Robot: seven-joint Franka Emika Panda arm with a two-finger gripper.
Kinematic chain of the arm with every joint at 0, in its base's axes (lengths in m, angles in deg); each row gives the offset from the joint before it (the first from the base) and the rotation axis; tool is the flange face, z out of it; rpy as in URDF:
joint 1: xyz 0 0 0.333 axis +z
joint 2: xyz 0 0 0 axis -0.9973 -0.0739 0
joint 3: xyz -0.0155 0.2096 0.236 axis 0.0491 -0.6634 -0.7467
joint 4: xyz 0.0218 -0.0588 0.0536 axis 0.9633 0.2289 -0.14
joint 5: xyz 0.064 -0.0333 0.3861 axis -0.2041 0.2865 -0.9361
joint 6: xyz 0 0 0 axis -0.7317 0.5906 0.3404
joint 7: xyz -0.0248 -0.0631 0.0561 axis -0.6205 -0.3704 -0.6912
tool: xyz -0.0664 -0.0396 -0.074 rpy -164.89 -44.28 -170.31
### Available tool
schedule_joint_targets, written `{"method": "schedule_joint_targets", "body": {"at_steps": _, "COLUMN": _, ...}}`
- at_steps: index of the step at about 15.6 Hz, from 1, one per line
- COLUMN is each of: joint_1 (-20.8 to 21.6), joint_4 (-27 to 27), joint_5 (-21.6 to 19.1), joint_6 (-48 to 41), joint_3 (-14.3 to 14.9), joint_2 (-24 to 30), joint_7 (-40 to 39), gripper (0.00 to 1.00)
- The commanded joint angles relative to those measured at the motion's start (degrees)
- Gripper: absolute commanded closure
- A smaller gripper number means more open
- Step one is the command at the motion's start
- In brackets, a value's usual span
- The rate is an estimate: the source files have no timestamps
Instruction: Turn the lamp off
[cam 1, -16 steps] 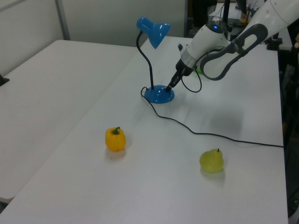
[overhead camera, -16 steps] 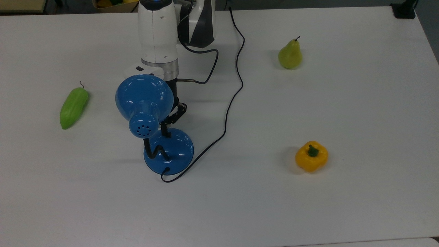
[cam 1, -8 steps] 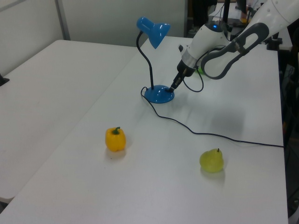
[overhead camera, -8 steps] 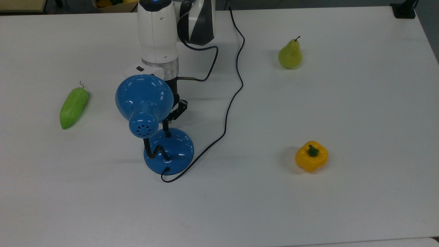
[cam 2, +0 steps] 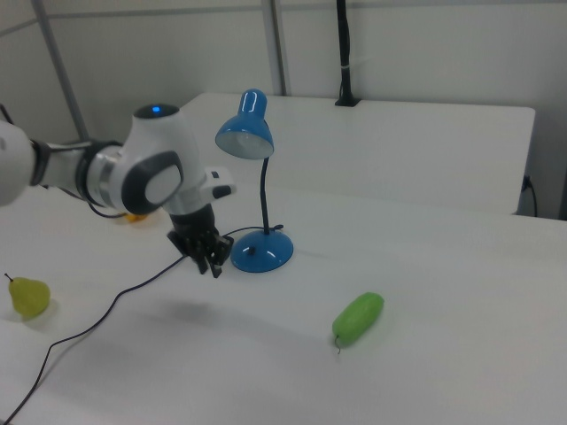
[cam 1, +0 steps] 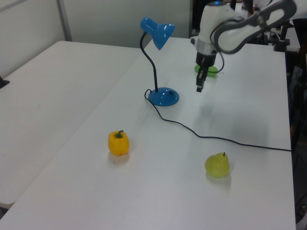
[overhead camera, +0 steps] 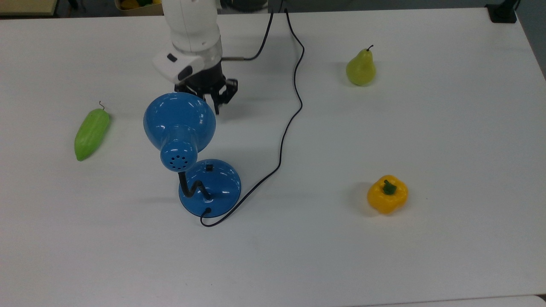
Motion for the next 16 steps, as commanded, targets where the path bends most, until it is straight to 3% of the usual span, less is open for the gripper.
{"method": "schedule_joint_targets", "body": {"at_steps": 1, "joint_1": 0.30, "joint_4": -0.52, "joint_5": 0.69, "joint_6": -13.27, "joint_3": 0.22, "joint_2": 6.87, "joint_7": -0.31, "gripper": 0.00}}
{"method": "schedule_joint_targets", "body": {"at_steps": 6, "joint_1": -0.06, "joint_4": -13.78, "joint_5": -0.28, "joint_6": -36.12, "joint_3": 0.04, "joint_2": 8.72, "joint_7": 2.85, "gripper": 0.00}}
{"method": "schedule_joint_targets", "body": {"at_steps": 8, "joint_1": -0.06, "joint_4": -17.83, "joint_5": -1.24, "joint_6": -40.97, "joint_3": -0.22, "joint_2": 8.98, "joint_7": 5.31, "gripper": 0.00}}
{"method": "schedule_joint_targets", "body": {"at_steps": 12, "joint_1": -0.84, "joint_4": -21.88, "joint_5": -3.70, "joint_6": -41.61, "joint_3": -2.76, "joint_2": 10.65, "joint_7": 10.14, "gripper": 0.00}}
{"method": "schedule_joint_targets", "body": {"at_steps": 16, "joint_1": -0.94, "joint_4": -23.30, "joint_5": -4.50, "joint_6": -39.16, "joint_3": -3.30, "joint_2": 10.66, "joint_7": 8.94, "gripper": 0.00}}
